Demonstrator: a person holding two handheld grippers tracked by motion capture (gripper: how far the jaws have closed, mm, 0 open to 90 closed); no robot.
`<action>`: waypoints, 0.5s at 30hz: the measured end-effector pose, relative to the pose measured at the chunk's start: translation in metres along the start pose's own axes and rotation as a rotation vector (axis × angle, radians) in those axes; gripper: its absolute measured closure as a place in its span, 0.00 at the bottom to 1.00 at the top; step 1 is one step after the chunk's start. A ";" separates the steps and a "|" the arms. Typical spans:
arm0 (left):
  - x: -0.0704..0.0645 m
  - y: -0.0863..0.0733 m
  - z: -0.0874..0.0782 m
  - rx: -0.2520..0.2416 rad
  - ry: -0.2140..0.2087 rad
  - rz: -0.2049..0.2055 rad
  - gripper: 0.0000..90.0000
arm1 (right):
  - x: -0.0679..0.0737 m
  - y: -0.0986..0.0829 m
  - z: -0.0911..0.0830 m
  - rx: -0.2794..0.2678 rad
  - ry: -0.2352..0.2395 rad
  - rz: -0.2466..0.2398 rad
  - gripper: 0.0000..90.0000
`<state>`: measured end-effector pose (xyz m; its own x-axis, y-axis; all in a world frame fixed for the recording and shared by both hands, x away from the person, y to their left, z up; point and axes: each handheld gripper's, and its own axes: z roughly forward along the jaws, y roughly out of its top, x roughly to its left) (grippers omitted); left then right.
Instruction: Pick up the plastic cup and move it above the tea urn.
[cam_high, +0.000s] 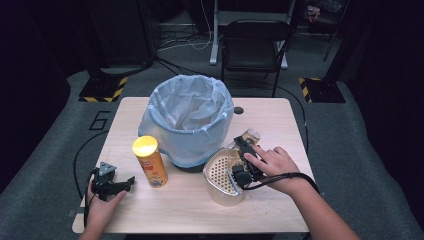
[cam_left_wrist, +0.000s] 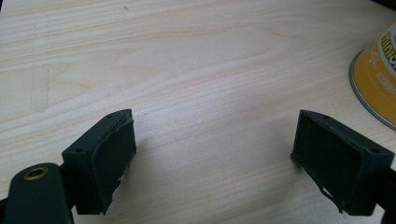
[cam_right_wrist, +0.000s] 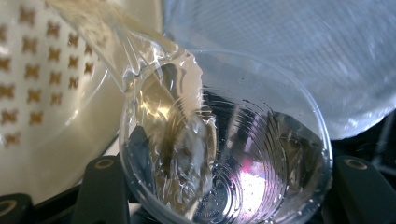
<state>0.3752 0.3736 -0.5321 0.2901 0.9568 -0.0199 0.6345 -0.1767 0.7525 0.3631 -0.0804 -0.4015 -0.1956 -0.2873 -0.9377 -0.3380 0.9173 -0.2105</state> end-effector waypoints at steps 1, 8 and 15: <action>0.000 0.000 0.000 0.000 0.000 0.000 0.14 | 0.003 0.002 0.000 0.011 -0.009 -0.045 0.43; 0.000 0.000 0.000 0.000 0.000 0.000 0.14 | 0.011 0.008 -0.004 0.054 -0.109 -0.321 0.44; 0.000 0.000 0.000 0.000 0.000 0.001 0.14 | 0.018 0.009 -0.010 0.072 -0.125 -0.394 0.44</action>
<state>0.3752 0.3736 -0.5321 0.2904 0.9567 -0.0193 0.6343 -0.1774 0.7524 0.3477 -0.0801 -0.4179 0.0508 -0.5883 -0.8071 -0.2983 0.7623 -0.5744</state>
